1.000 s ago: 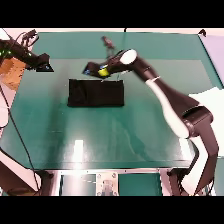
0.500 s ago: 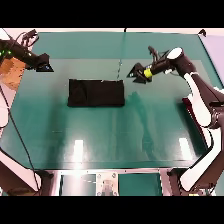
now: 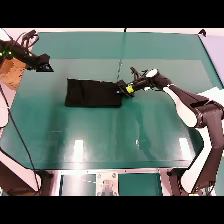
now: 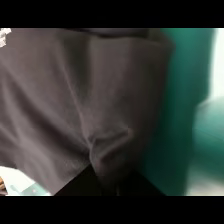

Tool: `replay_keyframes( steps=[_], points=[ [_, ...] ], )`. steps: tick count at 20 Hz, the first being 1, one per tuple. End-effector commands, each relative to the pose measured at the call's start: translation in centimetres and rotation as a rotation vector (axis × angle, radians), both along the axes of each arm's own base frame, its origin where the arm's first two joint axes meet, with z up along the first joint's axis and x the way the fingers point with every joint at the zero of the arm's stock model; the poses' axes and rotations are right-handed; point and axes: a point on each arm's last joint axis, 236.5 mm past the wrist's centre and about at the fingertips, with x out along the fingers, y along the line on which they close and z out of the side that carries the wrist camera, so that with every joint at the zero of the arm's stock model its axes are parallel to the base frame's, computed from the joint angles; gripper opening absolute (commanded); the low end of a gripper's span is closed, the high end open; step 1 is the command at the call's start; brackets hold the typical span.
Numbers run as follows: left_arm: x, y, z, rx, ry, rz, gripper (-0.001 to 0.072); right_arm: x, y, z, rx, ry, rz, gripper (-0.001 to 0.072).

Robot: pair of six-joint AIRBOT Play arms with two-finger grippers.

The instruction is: Fold the shirts.

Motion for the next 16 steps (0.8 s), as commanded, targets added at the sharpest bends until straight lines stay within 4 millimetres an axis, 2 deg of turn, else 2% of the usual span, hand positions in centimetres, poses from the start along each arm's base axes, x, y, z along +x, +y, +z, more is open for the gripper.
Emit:
replay_keyframes(
  steps=[1, 3, 5, 7, 8, 9, 11, 12, 16],
  points=[
    [-0.7, 0.1, -1.6, 0.004, 0.040, -0.010, 0.0023, 0.9, 2.7, 3.8, 0.086, -0.070, 0.015, 0.0012],
    [-0.8, 0.1, -1.6, 0.003, 0.042, -0.010, 0.0023, 3.3, 1.5, 9.9, 0.119, -0.196, -0.002, 0.0012],
    [-0.8, 0.1, -1.6, 0.004, 0.042, -0.011, 0.0022, 5.8, -1.3, 18.0, 0.149, -0.361, -0.056, 0.0012],
    [-0.8, 0.1, -1.6, 0.004, 0.042, -0.010, 0.0023, 7.3, -5.7, 26.0, 0.165, -0.512, -0.137, 0.0012],
    [-0.8, 0.1, -1.6, 0.004, 0.041, -0.009, 0.0023, 7.7, -8.5, 29.3, 0.168, -0.563, -0.190, 0.0012],
    [-0.8, 0.0, -1.6, 0.003, 0.041, -0.010, 0.0023, 7.7, -11.6, 31.8, 0.162, -0.597, -0.238, 0.0012],
    [-0.8, 0.0, -1.6, 0.003, 0.042, -0.010, 0.0022, 7.2, -17.9, 34.6, 0.138, -0.620, -0.332, 0.0011],
    [-0.8, 0.0, -1.6, 0.003, 0.042, -0.009, 0.0022, 6.9, -21.0, 35.3, 0.117, -0.625, -0.377, 0.0012],
    [-0.8, 0.0, -1.6, 0.001, 0.044, -0.004, 0.0022, 4.9, -34.8, 35.9, -0.029, -0.626, -0.601, 0.0012]
  ],
)
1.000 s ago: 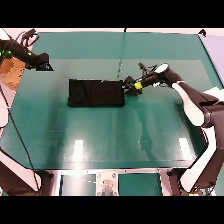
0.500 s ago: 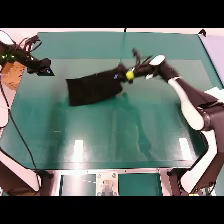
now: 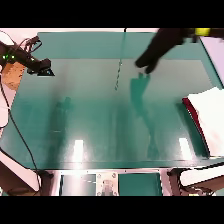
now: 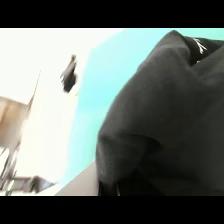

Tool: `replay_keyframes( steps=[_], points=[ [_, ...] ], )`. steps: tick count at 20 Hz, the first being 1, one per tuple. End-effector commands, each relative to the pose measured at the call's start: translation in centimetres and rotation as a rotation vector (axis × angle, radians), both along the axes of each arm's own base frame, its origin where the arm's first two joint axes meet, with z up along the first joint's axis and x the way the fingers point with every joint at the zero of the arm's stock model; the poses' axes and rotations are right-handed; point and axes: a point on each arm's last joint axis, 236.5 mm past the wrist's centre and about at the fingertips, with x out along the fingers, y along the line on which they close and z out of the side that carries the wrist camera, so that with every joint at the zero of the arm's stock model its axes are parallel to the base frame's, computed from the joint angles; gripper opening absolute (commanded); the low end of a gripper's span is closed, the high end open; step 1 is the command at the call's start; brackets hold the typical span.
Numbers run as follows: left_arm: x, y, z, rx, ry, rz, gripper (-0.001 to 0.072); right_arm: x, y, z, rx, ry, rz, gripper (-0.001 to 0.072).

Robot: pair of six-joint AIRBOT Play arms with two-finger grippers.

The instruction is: Fold the shirts.

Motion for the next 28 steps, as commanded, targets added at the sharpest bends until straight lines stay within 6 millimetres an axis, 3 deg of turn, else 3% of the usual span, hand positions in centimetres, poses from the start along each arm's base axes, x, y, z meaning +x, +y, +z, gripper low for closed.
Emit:
replay_keyframes(
  steps=[1, 3, 5, 8, 11, 15, 17, 19, 22, 25, 28],
  points=[
    [0.0, 0.0, 0.0, -0.002, 0.002, 0.005, 0.0022, -3.1, -12.0, 1.4, -0.040, 0.020, -0.218, 0.0012],
    [0.0, 0.0, 0.0, -0.005, 0.006, 0.015, 0.0023, -5.3, -16.9, 1.5, -0.045, 0.038, -0.303, 0.0012],
    [0.0, 0.0, 0.0, -0.007, 0.010, 0.021, 0.0023, -8.0, -20.4, 1.7, -0.045, 0.072, -0.372, 0.0012],
    [0.0, -0.1, 0.0, -0.008, 0.011, 0.021, 0.0023, -12.9, -24.1, 1.3, -0.087, 0.184, -0.494, 0.0012],
    [-0.1, -0.2, 0.1, -0.015, 0.011, 0.018, 0.0023, -19.4, -26.6, -0.8, -0.099, 0.428, -0.662, 0.0011],
    [-0.4, -0.3, 0.1, -0.019, 0.024, 0.011, 0.0023, -27.1, -27.1, -2.6, -0.072, 0.685, -0.785, 0.0012],
    [-0.8, -0.4, 0.0, -0.022, 0.039, 0.003, 0.0023, -28.9, -27.4, -2.7, -0.076, 0.705, -0.840, 0.0012],
    [-0.9, -0.6, 0.1, -0.027, 0.042, 0.000, 0.0023, -31.2, -27.8, -4.1, -0.086, 0.785, -0.915, 0.0013],
    [-0.8, -0.7, 0.1, -0.031, 0.037, -0.003, 0.0023, -35.1, -27.7, -8.4, -0.099, 0.968, -0.976, 0.0012],
    [-0.8, -0.7, 0.1, -0.031, 0.037, -0.004, 0.0023, -38.7, -26.6, -13.9, -0.082, 1.185, -0.974, 0.0013],
    [-0.8, -0.7, 0.1, -0.031, 0.036, -0.003, 0.0023, -40.1, -25.6, -18.8, -0.045, 1.303, -0.939, 0.0013]
  ],
)
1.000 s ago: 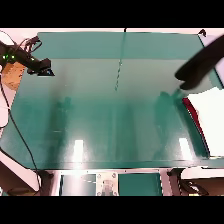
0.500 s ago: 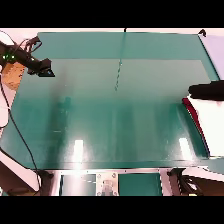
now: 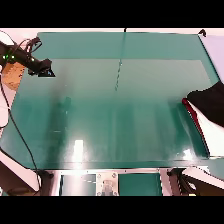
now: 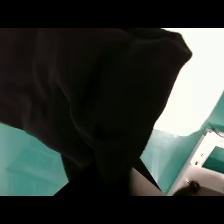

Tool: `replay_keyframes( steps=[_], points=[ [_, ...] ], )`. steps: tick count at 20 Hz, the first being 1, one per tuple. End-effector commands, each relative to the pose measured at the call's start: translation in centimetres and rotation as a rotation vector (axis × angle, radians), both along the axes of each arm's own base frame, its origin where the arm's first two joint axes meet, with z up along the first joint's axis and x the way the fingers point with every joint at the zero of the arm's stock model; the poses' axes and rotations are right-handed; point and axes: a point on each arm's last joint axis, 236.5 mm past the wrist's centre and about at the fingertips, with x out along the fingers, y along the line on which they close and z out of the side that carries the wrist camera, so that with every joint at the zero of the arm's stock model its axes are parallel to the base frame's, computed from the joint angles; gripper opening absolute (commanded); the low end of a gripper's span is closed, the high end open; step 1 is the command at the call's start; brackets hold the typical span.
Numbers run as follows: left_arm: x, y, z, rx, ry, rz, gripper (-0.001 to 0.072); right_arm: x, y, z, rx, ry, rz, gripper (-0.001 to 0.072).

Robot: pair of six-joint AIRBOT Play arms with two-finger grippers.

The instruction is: Fold the shirts.

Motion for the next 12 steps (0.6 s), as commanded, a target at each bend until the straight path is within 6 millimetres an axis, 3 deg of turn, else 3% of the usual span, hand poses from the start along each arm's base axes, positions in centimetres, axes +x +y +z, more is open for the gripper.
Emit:
replay_keyframes(
  steps=[1, 2, 4, 7, 12],
  points=[
    [0.0, -0.1, 0.0, -0.003, -0.002, -0.002, 0.0023, -2.6, 0.7, -5.5, 0.058, 0.123, -0.032, 0.0014],
    [0.0, -0.2, 0.1, -0.007, -0.002, -0.002, 0.0023, -2.5, 0.6, -6.8, 0.059, 0.123, -0.036, 0.0082],
    [0.0, -0.4, 0.2, -0.019, -0.004, -0.004, 0.0023, -2.8, 1.0, -8.2, 0.087, 0.138, -0.036, 0.0614],
    [0.2, -0.8, 0.4, -0.036, -0.013, -0.010, 0.0023, -2.7, 0.7, -7.0, 0.094, 0.137, -0.038, 0.0614],
    [0.5, -2.8, 2.8, -0.132, -0.056, -0.023, 0.0022, 2.5, -0.5, 0.6, 0.027, -0.096, 0.010, 0.0614]
  ],
)
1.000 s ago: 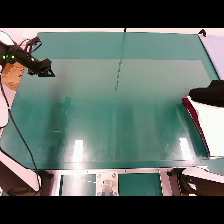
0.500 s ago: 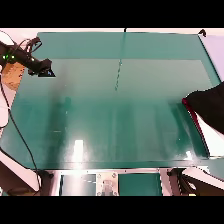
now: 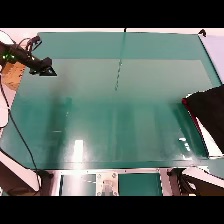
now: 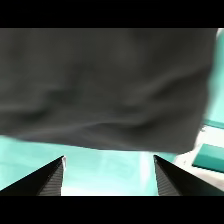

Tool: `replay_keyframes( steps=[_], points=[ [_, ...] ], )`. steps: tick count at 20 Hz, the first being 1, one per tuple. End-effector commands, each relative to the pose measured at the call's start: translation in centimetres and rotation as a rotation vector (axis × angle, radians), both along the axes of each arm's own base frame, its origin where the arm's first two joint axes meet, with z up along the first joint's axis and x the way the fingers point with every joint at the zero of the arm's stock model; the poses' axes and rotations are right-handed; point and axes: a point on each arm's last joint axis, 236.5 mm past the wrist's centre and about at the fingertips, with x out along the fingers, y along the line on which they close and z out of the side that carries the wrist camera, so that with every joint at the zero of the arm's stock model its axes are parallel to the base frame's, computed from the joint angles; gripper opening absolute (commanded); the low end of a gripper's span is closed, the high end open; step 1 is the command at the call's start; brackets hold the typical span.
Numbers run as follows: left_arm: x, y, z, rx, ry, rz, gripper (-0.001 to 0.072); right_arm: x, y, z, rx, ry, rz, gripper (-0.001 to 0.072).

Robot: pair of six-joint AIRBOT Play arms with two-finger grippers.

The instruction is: Fold the shirts.

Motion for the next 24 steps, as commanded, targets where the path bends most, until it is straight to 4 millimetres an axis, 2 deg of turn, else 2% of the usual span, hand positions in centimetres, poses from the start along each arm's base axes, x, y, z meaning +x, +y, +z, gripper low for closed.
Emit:
replay_keyframes(
  steps=[1, 3, 4, 5, 7, 9, 11, 13, 14, 16, 18, 20, 21, 24],
  points=[
    [0.3, -1.6, 2.4, -0.077, -0.048, -0.013, 0.0022, 3.8, 0.1, 5.3, -0.030, -0.182, 0.045, 0.0614],
    [0.0, -1.9, 4.2, -0.084, -0.080, -0.015, 0.0022, 6.0, 0.5, 8.1, -0.054, -0.296, 0.078, 0.0603],
    [-0.2, -1.9, 5.2, -0.079, -0.098, -0.016, 0.0022, 7.0, 0.9, 9.0, -0.062, -0.335, 0.100, 0.0366],
    [-0.5, -2.0, 6.2, -0.077, -0.114, -0.013, 0.0022, 8.2, 1.4, 9.4, -0.077, -0.366, 0.145, 0.0031],
    [-1.1, -2.2, 8.5, -0.075, -0.149, -0.001, 0.0021, 10.7, 2.9, 9.7, -0.111, -0.395, 0.261, 0.0013],
    [-2.4, -3.1, 9.6, -0.078, -0.142, -0.021, 0.0021, 13.8, 5.5, 9.5, -0.150, -0.424, 0.391, 0.0013],
    [-4.7, -4.9, 9.5, -0.083, -0.096, -0.067, 0.0022, 16.8, 9.8, 8.3, -0.173, -0.464, 0.536, 0.0011],
    [-7.4, -7.3, 8.3, -0.084, -0.042, -0.109, 0.0022, 18.1, 16.1, 5.6, -0.152, -0.489, 0.714, 0.0011],
    [-8.9, -8.4, 7.6, -0.074, -0.022, -0.123, 0.0022, 17.8, 19.2, 3.8, -0.130, -0.491, 0.789, 0.0011],
    [-12.5, -10.3, 5.5, -0.051, 0.008, -0.141, 0.0022, 15.9, 25.1, -0.6, -0.078, -0.481, 0.907, 0.0011],
    [-16.2, -11.8, 3.2, -0.049, 0.036, -0.137, 0.0022, 13.8, 29.1, -4.5, -0.046, -0.474, 0.985, 0.0011],
    [-19.3, -12.5, 1.4, -0.050, 0.068, -0.123, 0.0022, 12.5, 31.2, -6.7, -0.026, -0.464, 1.034, 0.0011],
    [-20.1, -12.6, 0.9, -0.051, 0.073, -0.115, 0.0022, 12.4, 31.8, -7.0, -0.029, -0.470, 1.065, 0.0011],
    [-21.0, -12.2, 0.3, -0.037, 0.092, -0.120, 0.0023, 12.2, 32.6, -7.0, -0.034, -0.478, 1.123, 0.0012]
  ],
)
